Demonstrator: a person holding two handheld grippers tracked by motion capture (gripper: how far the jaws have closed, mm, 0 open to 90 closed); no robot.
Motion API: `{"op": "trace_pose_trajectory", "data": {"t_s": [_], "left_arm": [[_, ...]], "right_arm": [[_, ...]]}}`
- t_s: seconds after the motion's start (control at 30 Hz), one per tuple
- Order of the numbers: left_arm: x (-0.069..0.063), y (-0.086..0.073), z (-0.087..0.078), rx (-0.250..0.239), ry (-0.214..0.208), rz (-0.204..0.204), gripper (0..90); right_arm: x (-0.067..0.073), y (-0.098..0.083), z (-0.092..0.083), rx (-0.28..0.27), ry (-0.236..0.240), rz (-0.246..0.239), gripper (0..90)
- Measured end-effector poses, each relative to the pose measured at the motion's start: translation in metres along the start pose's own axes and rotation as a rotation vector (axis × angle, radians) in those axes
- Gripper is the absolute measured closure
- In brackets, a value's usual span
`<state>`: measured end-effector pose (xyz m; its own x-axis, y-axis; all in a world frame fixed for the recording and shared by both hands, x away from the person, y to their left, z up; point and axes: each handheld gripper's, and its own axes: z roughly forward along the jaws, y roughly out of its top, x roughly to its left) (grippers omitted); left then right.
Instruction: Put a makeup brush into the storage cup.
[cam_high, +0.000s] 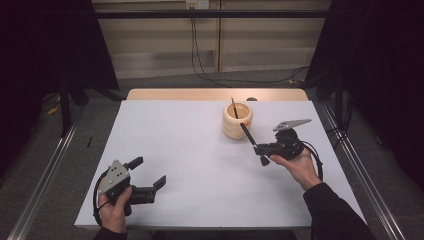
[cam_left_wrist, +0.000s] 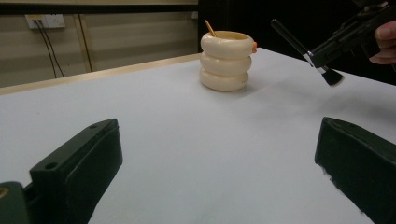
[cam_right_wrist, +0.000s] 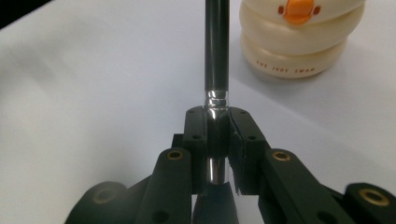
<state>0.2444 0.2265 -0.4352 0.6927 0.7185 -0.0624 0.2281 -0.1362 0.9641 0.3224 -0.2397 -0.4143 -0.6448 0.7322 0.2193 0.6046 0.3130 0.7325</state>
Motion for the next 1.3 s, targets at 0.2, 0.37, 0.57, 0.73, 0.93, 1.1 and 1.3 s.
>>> {"op": "trace_pose_trajectory", "data": {"t_s": [0.2,0.37,0.57,0.73,0.93,1.1,1.3], "left_arm": [[0.0,0.0,0.0,0.001,0.004,-0.002,0.8],[0.0,0.0,0.0,0.001,0.003,0.0,0.8],[0.0,0.0,-0.001,-0.001,0.004,0.0,0.7],[0.0,0.001,-0.001,-0.002,0.008,0.001,0.7],[0.0,0.0,-0.002,-0.008,0.005,-0.005,0.7],[-0.001,0.0,-0.002,-0.017,-0.002,-0.014,0.7],[-0.003,0.001,-0.002,-0.011,0.0,-0.002,0.7]], "right_arm": [[0.002,-0.002,-0.007,-0.077,0.041,-0.024,78.9],[0.001,-0.004,-0.013,-0.169,0.061,-0.02,78.9],[-0.002,-0.005,-0.021,-0.237,0.065,0.001,78.8],[-0.004,-0.004,-0.03,-0.309,0.061,0.001,78.8],[-0.006,-0.007,-0.036,-0.348,0.072,-0.002,78.8],[-0.001,-0.006,-0.039,-0.356,0.112,-0.016,78.8],[0.01,-0.005,-0.038,-0.331,0.138,-0.046,78.9]]}}
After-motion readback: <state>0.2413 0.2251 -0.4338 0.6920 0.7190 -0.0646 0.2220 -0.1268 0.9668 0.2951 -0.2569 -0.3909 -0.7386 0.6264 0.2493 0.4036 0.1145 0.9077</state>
